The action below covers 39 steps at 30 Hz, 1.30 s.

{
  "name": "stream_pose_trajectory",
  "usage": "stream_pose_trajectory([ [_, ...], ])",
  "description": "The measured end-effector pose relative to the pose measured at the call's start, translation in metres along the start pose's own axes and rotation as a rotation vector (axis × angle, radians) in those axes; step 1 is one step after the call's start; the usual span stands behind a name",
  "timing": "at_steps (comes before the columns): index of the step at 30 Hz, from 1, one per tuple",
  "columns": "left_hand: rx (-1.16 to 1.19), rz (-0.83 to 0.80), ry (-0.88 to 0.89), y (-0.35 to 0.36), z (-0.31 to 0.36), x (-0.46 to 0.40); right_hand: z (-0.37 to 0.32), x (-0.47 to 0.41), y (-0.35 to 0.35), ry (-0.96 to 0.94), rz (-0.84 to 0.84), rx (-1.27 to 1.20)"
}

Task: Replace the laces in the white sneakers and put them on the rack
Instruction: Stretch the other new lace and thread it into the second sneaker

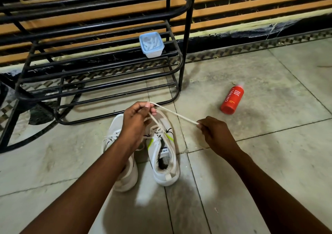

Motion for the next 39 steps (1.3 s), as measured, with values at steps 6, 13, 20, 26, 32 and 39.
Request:
stream_pose_trajectory([
  [6, 0.093, 0.162, -0.043, -0.015, -0.02, -0.009, 0.049, 0.023, -0.004, 0.199, 0.02, 0.222],
  [13, -0.296, 0.296, 0.1, -0.027, -0.028, -0.019, 0.047, 0.037, -0.018, 0.602, -0.045, 0.563],
  [20, -0.42, -0.133, 0.298, 0.01, -0.006, 0.0, 0.035, 0.032, 0.004, 0.553, 0.144, 0.129],
  [26, -0.618, -0.268, 0.388, 0.034, -0.009, 0.005, 0.006, 0.029, 0.011, 0.577, 0.141, -0.338],
  [32, -0.915, -0.421, 0.561, 0.047, -0.02, 0.021, -0.025, 0.029, 0.013, 0.095, 0.097, -0.32],
  [39, -0.831, -0.216, 0.599, 0.048, -0.022, 0.043, -0.024, 0.032, 0.019, -0.024, 0.108, -0.166],
])
Point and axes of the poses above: each hand's wrist, its own x-axis away from the middle knuckle, its own y-axis out of the palm, z = x × y, the point moved 2 cm from there along -x, towards the middle knuckle, and after that the axes turned 8 degrees about -x, right-handed, at the moved point
